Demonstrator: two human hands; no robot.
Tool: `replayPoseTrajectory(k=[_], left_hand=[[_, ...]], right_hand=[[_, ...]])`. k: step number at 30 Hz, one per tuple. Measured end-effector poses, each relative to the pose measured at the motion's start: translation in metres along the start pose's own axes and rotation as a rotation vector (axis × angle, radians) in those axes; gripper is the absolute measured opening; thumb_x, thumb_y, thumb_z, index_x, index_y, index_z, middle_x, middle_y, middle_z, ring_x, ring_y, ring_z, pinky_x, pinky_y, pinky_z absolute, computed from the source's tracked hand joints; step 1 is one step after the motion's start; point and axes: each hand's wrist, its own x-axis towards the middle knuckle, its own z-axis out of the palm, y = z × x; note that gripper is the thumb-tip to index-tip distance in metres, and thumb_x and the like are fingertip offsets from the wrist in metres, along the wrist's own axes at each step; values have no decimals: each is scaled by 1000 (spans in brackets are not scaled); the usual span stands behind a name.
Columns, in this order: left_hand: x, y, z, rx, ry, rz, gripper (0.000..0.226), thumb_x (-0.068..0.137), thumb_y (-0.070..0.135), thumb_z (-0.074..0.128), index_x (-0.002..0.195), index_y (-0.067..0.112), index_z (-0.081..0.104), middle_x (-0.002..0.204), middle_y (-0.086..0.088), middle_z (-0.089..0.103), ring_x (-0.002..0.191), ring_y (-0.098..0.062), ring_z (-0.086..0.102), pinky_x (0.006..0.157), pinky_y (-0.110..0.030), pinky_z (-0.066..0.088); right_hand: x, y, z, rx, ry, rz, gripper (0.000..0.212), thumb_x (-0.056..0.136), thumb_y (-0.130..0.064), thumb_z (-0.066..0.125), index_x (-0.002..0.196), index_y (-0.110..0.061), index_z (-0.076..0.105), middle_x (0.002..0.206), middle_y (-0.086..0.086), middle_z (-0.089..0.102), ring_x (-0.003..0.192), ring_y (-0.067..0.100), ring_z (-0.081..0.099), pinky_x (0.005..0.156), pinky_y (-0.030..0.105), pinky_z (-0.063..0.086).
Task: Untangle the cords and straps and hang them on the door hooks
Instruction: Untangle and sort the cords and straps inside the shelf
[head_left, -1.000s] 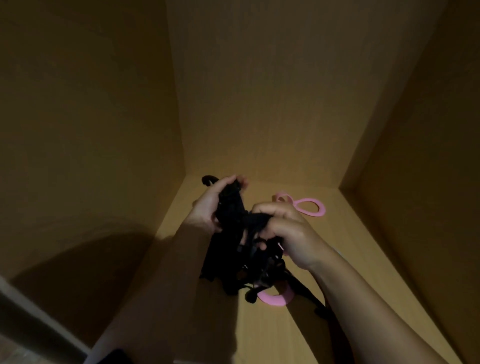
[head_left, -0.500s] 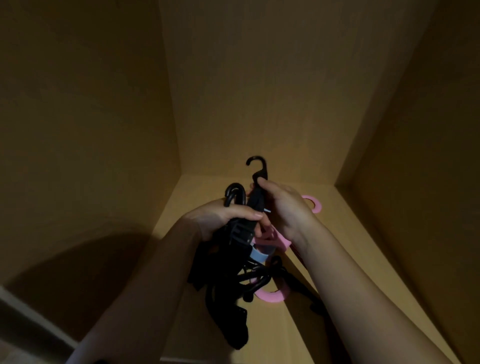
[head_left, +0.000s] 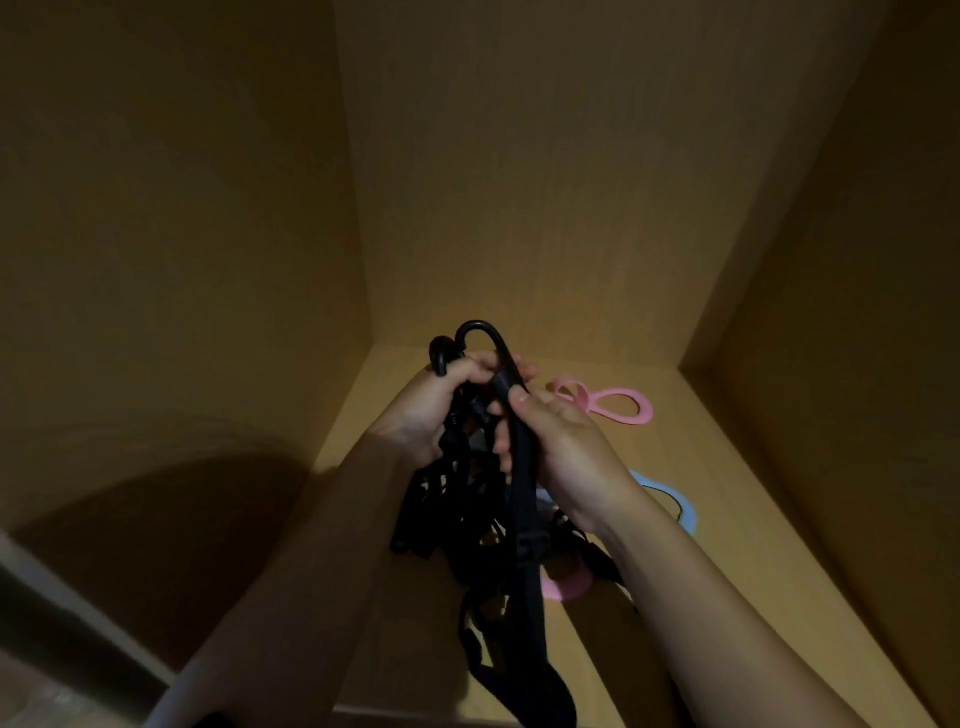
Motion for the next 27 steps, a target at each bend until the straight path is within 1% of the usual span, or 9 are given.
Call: replayPoseTrajectory(k=[3, 5, 8, 11, 15, 19, 22, 25, 27], left_hand=[[2, 2, -3, -28, 17, 48, 23, 75, 24, 53, 88, 16, 71, 93, -5, 71, 67, -20, 65, 60, -33, 53], [3, 6, -4, -5, 65, 75, 19, 78, 28, 55, 86, 17, 67, 79, 1, 73, 76, -14, 69, 75, -31, 49], [0, 16, 4, 43, 156, 125, 17, 74, 32, 63, 68, 17, 64, 63, 4, 64, 64, -10, 63, 72, -29, 47], [-7, 32, 19, 34, 268, 239, 27, 82, 30, 63, 60, 17, 56, 52, 5, 54, 53, -8, 56, 64, -24, 52], [-28, 66, 44, 83, 345, 386, 33, 86, 32, 61, 58, 17, 52, 49, 6, 50, 49, -7, 53, 60, -25, 52], [-58, 103, 74, 188, 350, 531, 32, 86, 34, 62, 59, 19, 53, 53, 6, 51, 51, -10, 50, 61, -28, 48], [-76, 126, 100, 120, 308, 539, 32, 86, 33, 62, 59, 19, 52, 52, 6, 50, 48, -9, 48, 55, -25, 47], [-90, 141, 125, 1, 278, 514, 31, 87, 32, 61, 60, 20, 51, 49, 7, 50, 44, -7, 48, 49, -21, 46], [-100, 147, 138, -100, 265, 518, 30, 87, 33, 60, 61, 20, 50, 49, 8, 49, 43, -7, 47, 49, -21, 45]], right_hand=[[-4, -4, -1, -72, -56, -9, 23, 97, -24, 41, 84, -12, 56, 55, 0, 55, 45, 11, 50, 44, 19, 43], [-7, -4, 0, -131, -78, 14, 25, 97, -27, 42, 82, -13, 56, 53, -1, 56, 43, 12, 47, 40, 19, 39], [-10, -8, 7, -112, -40, 65, 29, 94, -36, 46, 83, -12, 56, 59, 3, 57, 46, 14, 51, 45, 21, 43], [-12, -13, 21, -157, 66, 20, 38, 90, -45, 49, 96, -8, 53, 84, 6, 62, 77, 19, 64, 71, 29, 52], [-27, -28, 43, -306, 151, -227, 38, 81, -46, 60, 105, -22, 42, 97, -1, 51, 86, 11, 54, 69, 20, 44], [-44, -51, 56, -458, 136, -328, 77, 70, -45, 73, 131, -35, 26, 133, -10, 29, 123, 8, 28, 99, 30, 32], [-52, -71, 68, -330, 41, -293, 83, 74, -32, 74, 138, -34, 20, 132, -11, 41, 119, 8, 39, 91, 28, 36], [-54, -94, 81, -233, 37, -349, 55, 79, -9, 66, 127, -28, 45, 106, -8, 61, 94, 10, 57, 74, 23, 45], [-57, -110, 87, -196, 90, -407, 41, 80, 0, 60, 114, -21, 56, 84, -5, 62, 74, 12, 56, 65, 24, 43]])
